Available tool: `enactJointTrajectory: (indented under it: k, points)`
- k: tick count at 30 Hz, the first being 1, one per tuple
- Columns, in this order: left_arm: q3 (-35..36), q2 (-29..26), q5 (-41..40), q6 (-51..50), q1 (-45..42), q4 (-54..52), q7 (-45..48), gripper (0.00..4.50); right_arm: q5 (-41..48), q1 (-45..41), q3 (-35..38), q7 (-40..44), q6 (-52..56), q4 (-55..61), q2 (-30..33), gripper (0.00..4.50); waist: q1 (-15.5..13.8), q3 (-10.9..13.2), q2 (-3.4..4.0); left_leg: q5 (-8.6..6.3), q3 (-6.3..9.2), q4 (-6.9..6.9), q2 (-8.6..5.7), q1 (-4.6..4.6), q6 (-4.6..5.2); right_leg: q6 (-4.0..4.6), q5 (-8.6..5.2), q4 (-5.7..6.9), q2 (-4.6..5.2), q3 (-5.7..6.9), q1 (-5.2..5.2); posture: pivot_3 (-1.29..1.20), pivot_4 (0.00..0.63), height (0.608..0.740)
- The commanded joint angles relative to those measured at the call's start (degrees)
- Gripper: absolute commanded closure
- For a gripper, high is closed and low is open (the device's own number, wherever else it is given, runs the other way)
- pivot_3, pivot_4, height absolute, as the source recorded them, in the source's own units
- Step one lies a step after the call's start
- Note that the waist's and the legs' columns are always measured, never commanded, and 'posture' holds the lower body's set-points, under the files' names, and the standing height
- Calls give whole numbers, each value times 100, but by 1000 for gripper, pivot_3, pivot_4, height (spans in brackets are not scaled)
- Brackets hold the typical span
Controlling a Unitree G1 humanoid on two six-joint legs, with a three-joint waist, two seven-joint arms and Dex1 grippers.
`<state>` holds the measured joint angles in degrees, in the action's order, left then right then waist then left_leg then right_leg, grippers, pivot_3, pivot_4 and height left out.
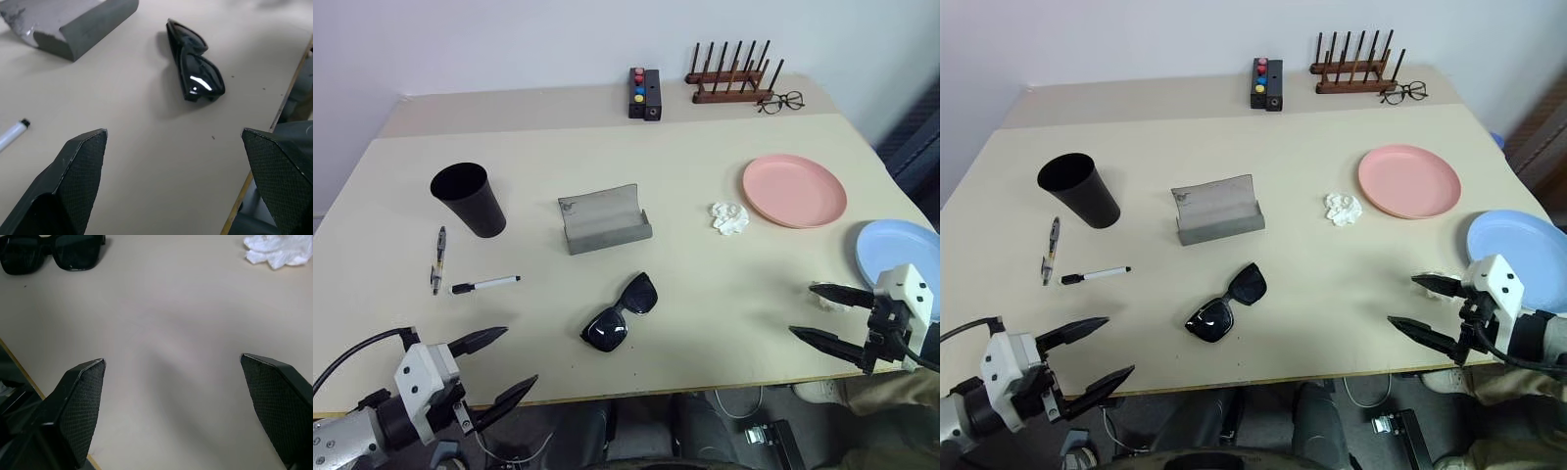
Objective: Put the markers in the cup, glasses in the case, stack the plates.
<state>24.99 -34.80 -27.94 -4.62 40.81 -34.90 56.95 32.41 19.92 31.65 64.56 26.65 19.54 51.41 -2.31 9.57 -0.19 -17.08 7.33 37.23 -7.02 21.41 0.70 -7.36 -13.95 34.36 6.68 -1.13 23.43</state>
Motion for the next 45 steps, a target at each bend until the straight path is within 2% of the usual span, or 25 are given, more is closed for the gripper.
enactJointTrajectory:
  k: [1, 14, 19, 28, 34, 38, 45]
  points:
    - [112, -55, -95, -5, 57, -144, 4, 0, 143, -36, 21, 3, -32, 160, -74, 36, 0, 0, 0, 4, 0, -1, 0, 1, 8, 0, 0, -1, 0, 0, 1, 0, 150, 740]
    - [-264, -167, -29, -504, -428, -421, -451, 0, 93, -186, -28, -64, -191, -20, -203, 36, 4, -2, 3, 2, 0, 1, 0, 0, 10, -2, 1, -1, -2, 0, 0, 0, 150, 740]
    - [-252, -98, 84, -400, -635, -153, -563, 0, -97, -256, -255, 85, -508, -395, -231, 36, -1, -2, 4, 2, 0, 1, 0, -1, 10, -2, 1, -1, -3, 0, 0, 0, 150, 740]
    - [-169, -42, 159, -195, -597, -68, -529, 0, -395, -989, -765, 477, -1338, -1273, -190, 36, 9, -3, 8, 3, -3, 0, 0, -3, 10, -2, 2, 0, -4, -1, 1, 0, 150, 740]
    - [-155, -81, 56, -382, -722, -208, -704, 0, -94, -1251, -963, 763, -1247, -910, -106, 36, 2, -4, 8, 3, -3, 3, -1, -3, 10, -2, 3, 2, -2, -2, -1, 0, 150, 740]
    - [22, -428, -110, -671, -1108, -49, -625, 0, 1, -1852, -1449, 1087, -1174, -873, -51, 36, 9, -3, 8, 3, -3, 5, 0, -4, 10, -3, 3, 6, -4, -2, 0, 0, 150, 740]
    - [35, -1178, -456, -1500, -2441, 685, -573, 0, -218, -3314, -2672, 2010, -1359, -1290, -114, 36, 13, -2, 12, 9, 1, 4, -1, -6, 1, -15, 10, 22, -17, -1, 9, 0, 150, 740]
